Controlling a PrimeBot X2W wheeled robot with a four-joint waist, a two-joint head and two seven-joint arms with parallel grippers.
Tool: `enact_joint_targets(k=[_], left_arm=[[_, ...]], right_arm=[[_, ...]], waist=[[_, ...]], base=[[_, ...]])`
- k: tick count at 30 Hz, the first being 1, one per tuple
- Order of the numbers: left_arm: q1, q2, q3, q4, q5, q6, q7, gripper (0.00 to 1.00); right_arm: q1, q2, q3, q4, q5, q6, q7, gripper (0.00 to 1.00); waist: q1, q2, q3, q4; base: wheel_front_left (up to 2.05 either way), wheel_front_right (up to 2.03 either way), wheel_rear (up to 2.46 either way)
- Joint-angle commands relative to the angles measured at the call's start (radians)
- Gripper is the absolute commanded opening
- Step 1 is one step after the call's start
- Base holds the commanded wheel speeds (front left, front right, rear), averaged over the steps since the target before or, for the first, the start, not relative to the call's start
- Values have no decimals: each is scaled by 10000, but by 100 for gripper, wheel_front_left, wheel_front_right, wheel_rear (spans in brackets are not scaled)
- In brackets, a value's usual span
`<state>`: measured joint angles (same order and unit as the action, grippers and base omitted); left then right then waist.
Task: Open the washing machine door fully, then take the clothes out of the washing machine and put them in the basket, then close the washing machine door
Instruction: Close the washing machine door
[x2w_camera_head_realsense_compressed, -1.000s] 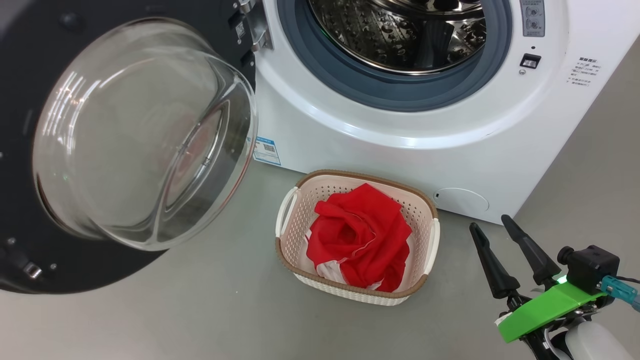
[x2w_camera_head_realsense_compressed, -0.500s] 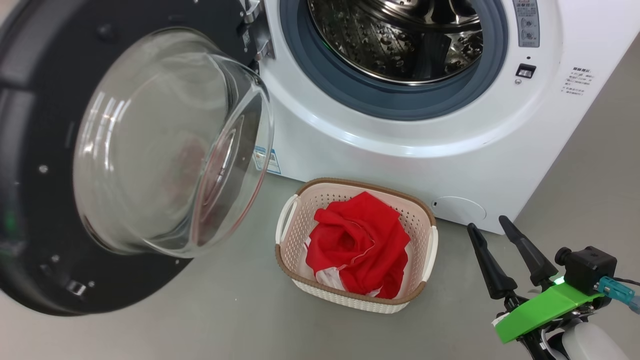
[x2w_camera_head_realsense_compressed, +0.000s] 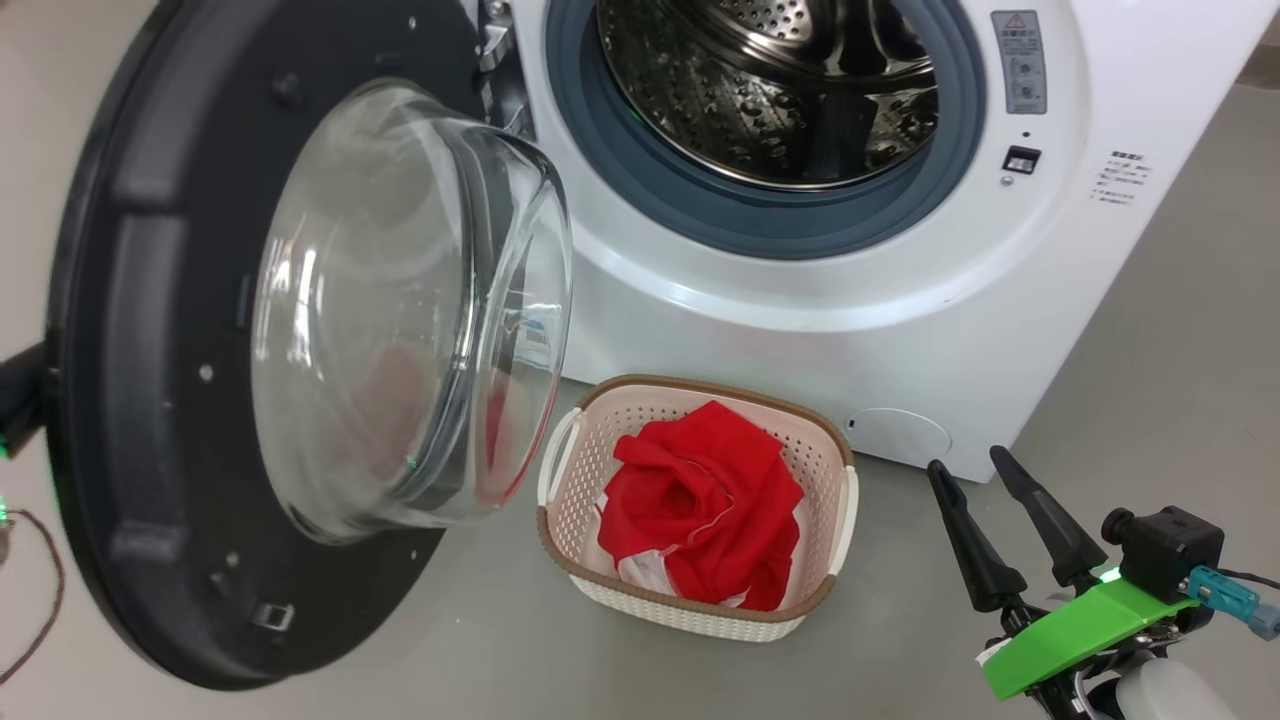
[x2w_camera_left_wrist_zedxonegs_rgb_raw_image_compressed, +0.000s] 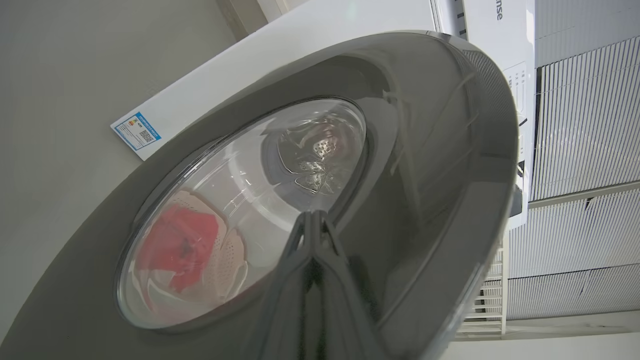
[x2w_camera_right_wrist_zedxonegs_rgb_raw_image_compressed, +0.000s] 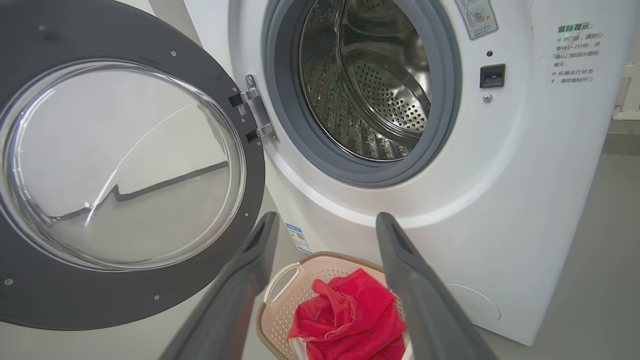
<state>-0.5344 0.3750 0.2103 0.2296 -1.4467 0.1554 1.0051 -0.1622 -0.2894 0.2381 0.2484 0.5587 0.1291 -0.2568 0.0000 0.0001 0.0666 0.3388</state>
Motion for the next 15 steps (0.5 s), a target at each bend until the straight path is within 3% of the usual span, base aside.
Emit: enact_joint_targets(k=[1, 15], left_arm=[[-66, 310, 153, -559, -177, 112, 189, 0], [196, -225, -266, -2292, -484, 897, 680, 0]], right_arm=[[-4, -54, 163, -225, 70, 16, -49, 100], [144, 2, 147, -208, 80, 16, -49, 100]], waist=[[0, -1, -76, -137], [0, -1, -205, -821]], base=[[0, 0, 0], [0, 0, 0]])
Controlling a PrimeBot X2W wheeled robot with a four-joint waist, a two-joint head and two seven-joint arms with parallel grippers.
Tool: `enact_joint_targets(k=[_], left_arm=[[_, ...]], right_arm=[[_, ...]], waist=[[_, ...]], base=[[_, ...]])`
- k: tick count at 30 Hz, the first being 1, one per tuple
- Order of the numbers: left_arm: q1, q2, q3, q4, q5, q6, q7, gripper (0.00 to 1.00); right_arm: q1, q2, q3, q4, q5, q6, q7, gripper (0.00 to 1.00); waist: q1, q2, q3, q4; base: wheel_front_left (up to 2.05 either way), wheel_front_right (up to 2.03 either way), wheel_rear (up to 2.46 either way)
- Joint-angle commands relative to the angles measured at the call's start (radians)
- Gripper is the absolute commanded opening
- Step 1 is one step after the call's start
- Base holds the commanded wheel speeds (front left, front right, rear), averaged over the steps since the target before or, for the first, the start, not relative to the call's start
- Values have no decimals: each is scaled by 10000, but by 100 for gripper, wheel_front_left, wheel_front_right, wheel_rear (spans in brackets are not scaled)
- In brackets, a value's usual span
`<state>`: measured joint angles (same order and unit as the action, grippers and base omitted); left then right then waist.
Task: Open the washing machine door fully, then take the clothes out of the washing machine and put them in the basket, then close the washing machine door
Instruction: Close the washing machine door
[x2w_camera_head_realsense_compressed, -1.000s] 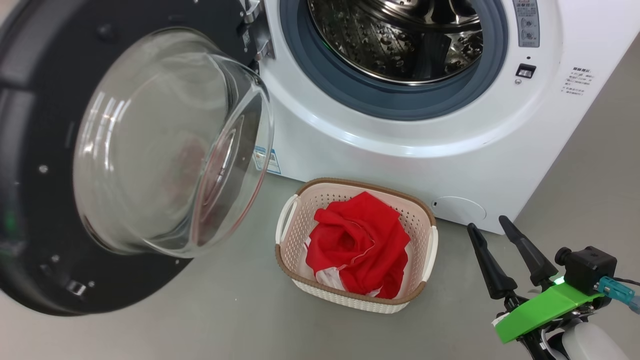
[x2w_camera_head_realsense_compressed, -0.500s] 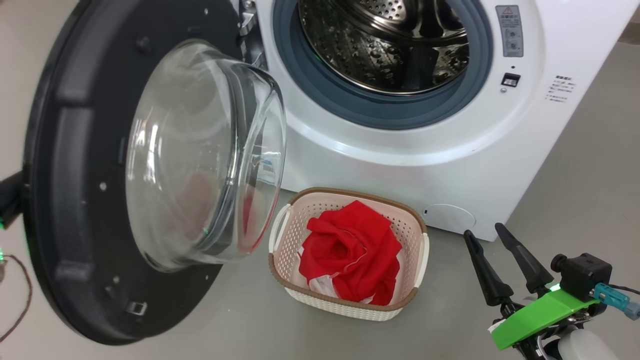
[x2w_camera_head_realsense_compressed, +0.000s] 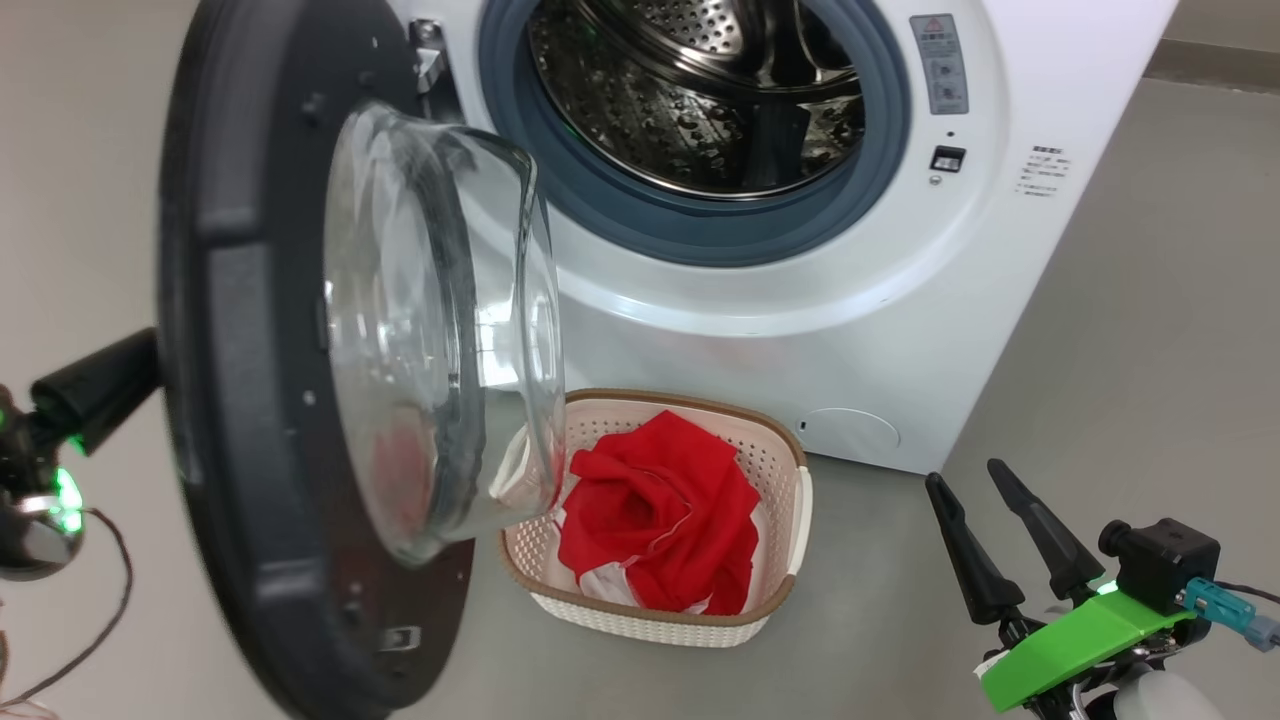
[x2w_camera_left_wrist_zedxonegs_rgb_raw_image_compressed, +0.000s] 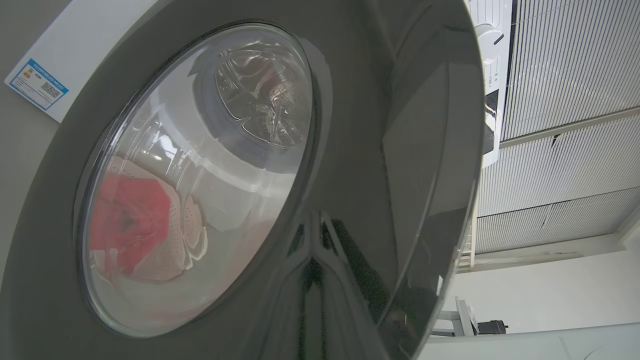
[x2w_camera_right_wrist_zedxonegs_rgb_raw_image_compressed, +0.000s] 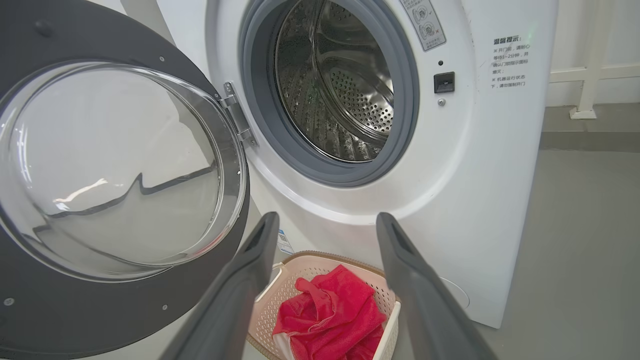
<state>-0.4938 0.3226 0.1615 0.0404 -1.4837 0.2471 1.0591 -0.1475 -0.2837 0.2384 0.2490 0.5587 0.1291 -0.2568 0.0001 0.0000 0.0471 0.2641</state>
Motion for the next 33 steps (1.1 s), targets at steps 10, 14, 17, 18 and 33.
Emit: enact_joint_targets(k=[10, 14, 17, 18, 33], left_arm=[[-31, -251, -343, -1179, 12, 174, 101, 0], [-119, -504, -522, -1145, 189, 106, -163, 0], [-177, -639, -573, -1042, 260, 9, -322, 0], [-190, -665, -577, -1020, 287, -19, -374, 0], [-489, -1149, -539, -343, 570, -661, -1227, 0]], right_arm=[[-61, 0, 112, -208, 76, 16, -49, 100], [-131, 18, 139, -205, 79, 16, -49, 100], [-148, 40, 124, -191, 83, 16, -49, 100], [-147, 48, 117, -187, 82, 16, -49, 100], [-141, 34, 164, -138, 103, 16, -49, 100]], waist=[[-1, 0, 56, -505], [-1, 0, 73, -771], [-1, 0, 74, -1036], [-1, 0, 80, -1133], [-1, 0, 15, -2559]], base=[[0, 0, 0], [0, 0, 0], [0, 0, 0], [0, 0, 0], [0, 0, 0]])
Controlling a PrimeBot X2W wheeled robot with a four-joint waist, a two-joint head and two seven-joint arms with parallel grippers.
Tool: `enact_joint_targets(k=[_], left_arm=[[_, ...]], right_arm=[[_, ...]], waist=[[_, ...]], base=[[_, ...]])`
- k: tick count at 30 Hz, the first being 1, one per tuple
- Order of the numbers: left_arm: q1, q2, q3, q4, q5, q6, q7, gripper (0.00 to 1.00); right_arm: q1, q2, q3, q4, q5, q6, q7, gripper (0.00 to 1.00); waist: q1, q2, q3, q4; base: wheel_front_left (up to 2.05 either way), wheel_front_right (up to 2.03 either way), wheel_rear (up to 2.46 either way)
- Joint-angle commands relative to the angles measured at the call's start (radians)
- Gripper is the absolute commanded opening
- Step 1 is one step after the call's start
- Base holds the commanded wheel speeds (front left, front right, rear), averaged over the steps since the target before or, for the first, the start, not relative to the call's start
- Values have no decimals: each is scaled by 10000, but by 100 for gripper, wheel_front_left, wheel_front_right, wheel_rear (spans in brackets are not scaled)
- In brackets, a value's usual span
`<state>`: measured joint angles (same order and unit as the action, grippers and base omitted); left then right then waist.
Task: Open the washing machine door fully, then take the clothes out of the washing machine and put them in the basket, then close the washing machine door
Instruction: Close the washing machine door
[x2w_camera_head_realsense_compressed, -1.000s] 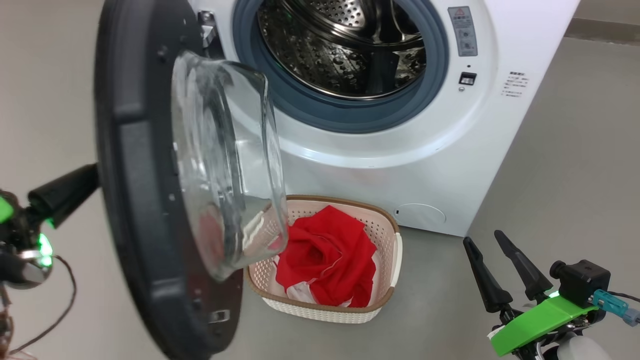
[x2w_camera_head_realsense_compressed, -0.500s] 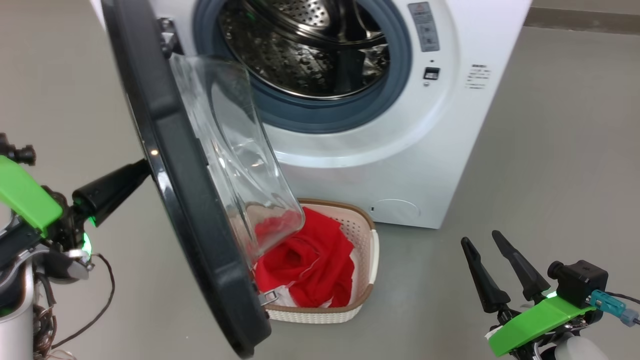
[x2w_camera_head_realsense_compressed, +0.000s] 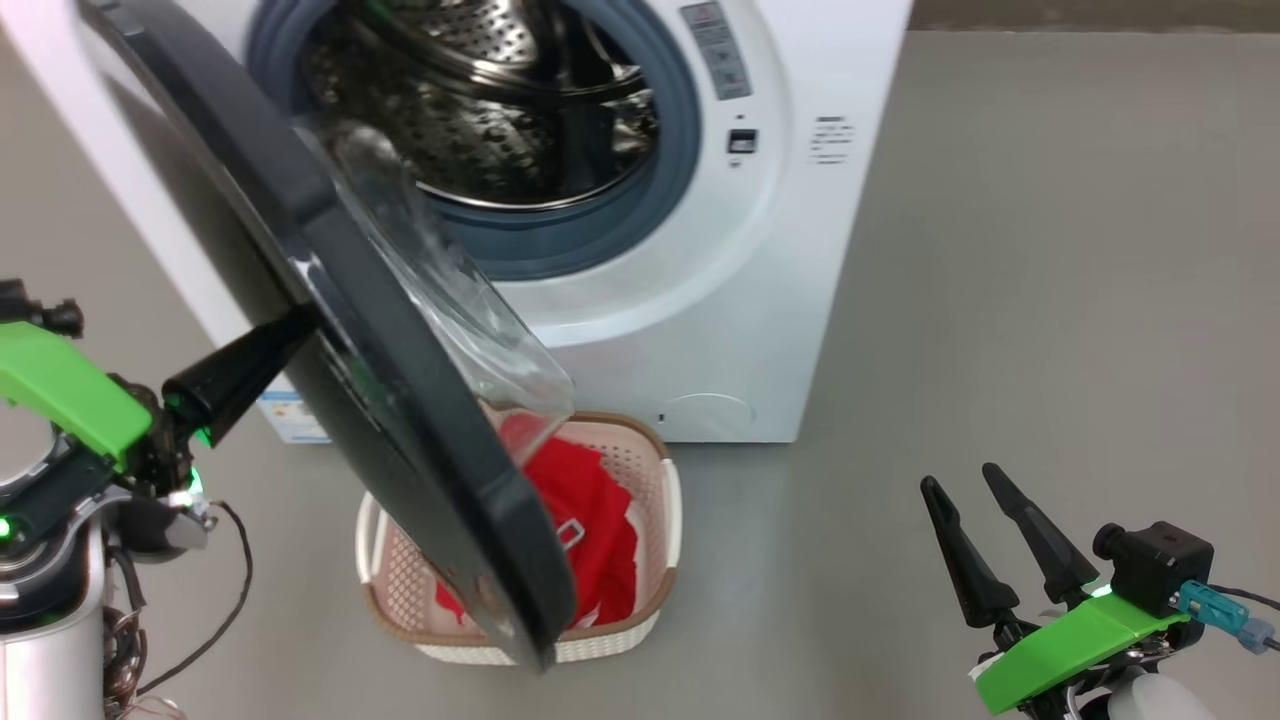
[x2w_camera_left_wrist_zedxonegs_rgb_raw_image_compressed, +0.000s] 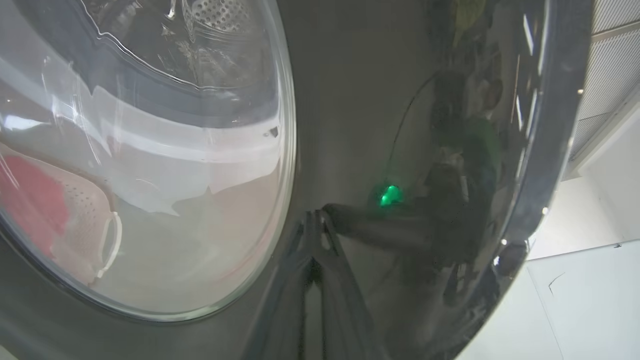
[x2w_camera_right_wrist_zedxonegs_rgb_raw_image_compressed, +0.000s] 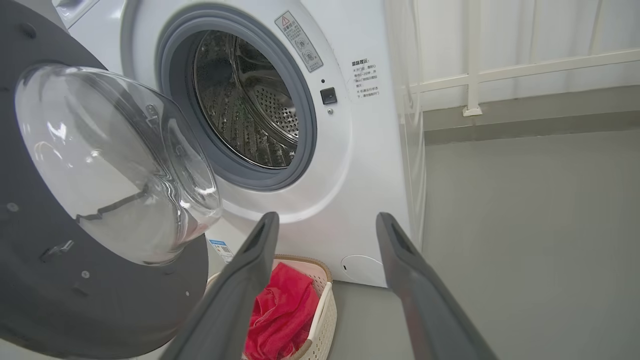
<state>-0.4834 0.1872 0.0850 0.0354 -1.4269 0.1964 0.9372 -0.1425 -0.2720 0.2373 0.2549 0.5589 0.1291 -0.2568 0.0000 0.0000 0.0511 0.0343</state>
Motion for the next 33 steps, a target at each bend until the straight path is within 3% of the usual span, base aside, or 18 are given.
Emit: enact_joint_targets(k=[1, 18, 23, 33], left_arm=[[-617, 171, 231, -264, -12, -177, -29, 0], [-1269, 88, 470, 585, 465, -784, -1030, 0], [-1606, 143, 465, 992, 939, -1149, -1644, 0], [-2234, 254, 557, 1802, 1631, -1474, -2675, 0]], right_arm=[[-193, -91, 181, -196, 103, 16, -49, 100], [-297, -139, 198, -232, 109, 16, -49, 100], [-356, -138, 214, -242, 113, 16, -49, 100], [-428, -104, 253, -240, 113, 16, -49, 100]], waist=[[0, 0, -21, -352], [0, 0, 250, -1703], [0, 0, 391, -2144], [0, 0, 575, -2832]], base=[[0, 0, 0], [0, 0, 0], [0, 0, 0], [0, 0, 0]])
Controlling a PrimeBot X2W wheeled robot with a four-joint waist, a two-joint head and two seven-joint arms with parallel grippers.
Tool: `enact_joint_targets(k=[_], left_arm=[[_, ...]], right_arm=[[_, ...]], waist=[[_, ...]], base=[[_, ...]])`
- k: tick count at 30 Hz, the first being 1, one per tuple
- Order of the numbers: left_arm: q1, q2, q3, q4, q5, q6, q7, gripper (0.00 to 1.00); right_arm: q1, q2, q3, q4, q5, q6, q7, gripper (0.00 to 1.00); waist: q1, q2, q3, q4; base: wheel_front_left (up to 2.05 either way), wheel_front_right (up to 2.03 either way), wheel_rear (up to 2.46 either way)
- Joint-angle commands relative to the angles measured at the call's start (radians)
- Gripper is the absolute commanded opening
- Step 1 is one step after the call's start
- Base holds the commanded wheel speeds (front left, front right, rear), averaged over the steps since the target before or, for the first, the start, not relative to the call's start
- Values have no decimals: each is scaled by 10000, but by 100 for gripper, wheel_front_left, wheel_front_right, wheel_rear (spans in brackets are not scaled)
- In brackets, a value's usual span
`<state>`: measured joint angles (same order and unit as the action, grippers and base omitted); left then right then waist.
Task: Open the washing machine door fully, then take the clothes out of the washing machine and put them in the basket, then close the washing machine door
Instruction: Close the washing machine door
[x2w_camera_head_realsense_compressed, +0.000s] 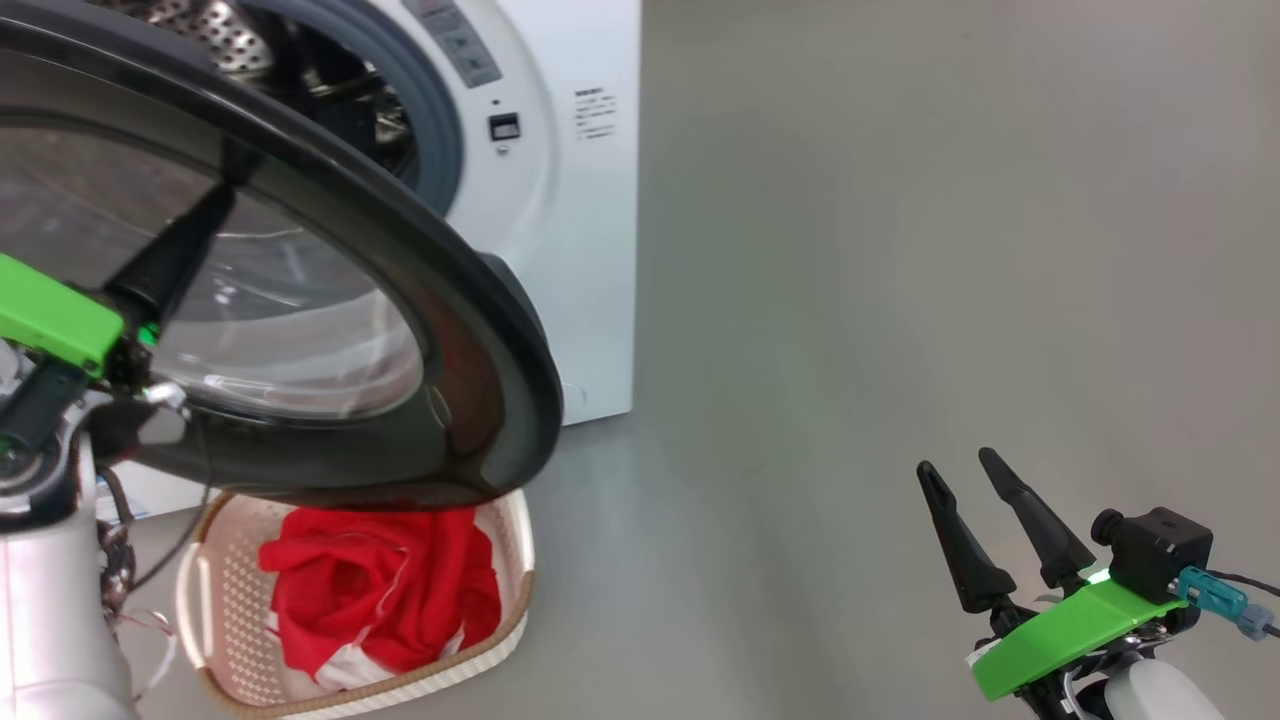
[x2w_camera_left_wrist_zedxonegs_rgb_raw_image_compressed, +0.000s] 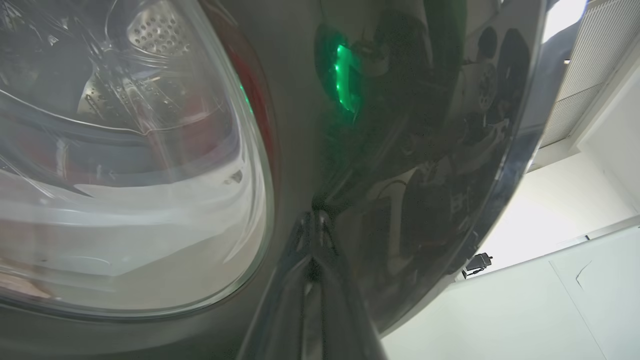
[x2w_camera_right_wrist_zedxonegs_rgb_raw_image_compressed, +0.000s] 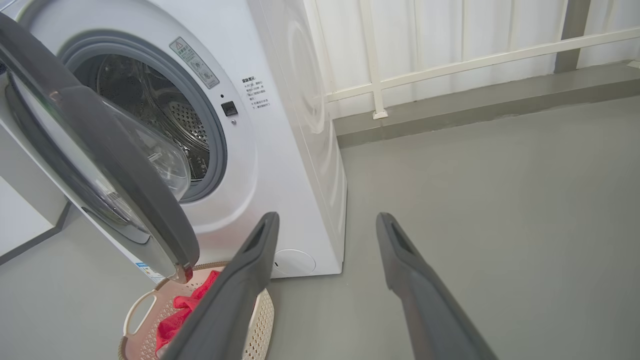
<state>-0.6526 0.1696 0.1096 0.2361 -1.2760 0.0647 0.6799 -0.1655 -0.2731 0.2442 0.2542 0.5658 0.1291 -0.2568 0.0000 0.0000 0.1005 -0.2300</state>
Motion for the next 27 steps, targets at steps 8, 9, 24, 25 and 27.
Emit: enact_joint_targets(k=[8, 9, 24, 25, 27], left_arm=[[-1056, 547, 361, 547, 514, -228, -689, 0], [-1119, 563, 365, 634, 567, -229, -767, 0], [-1774, 663, 499, 1886, 886, -516, -1599, 0], [-1796, 653, 487, 1939, 883, -547, -1606, 0], [-1820, 642, 459, 2034, 882, -596, -1603, 0]], right_arm=[[-231, -66, 210, -227, 51, 16, -49, 100], [-238, -62, 217, -228, 51, 16, -49, 100], [-228, -37, 230, -171, 42, 16, -49, 100], [-219, -41, 227, -168, 40, 16, -49, 100], [-203, -45, 230, -160, 37, 16, -49, 100]], waist=[[0, 0, 185, -589], [0, 0, 199, -632], [0, 0, 197, -901], [0, 0, 183, -890], [0, 0, 159, -862]], base=[[0, 0, 0], [0, 0, 0], [0, 0, 0], [0, 0, 0], [0, 0, 0]])
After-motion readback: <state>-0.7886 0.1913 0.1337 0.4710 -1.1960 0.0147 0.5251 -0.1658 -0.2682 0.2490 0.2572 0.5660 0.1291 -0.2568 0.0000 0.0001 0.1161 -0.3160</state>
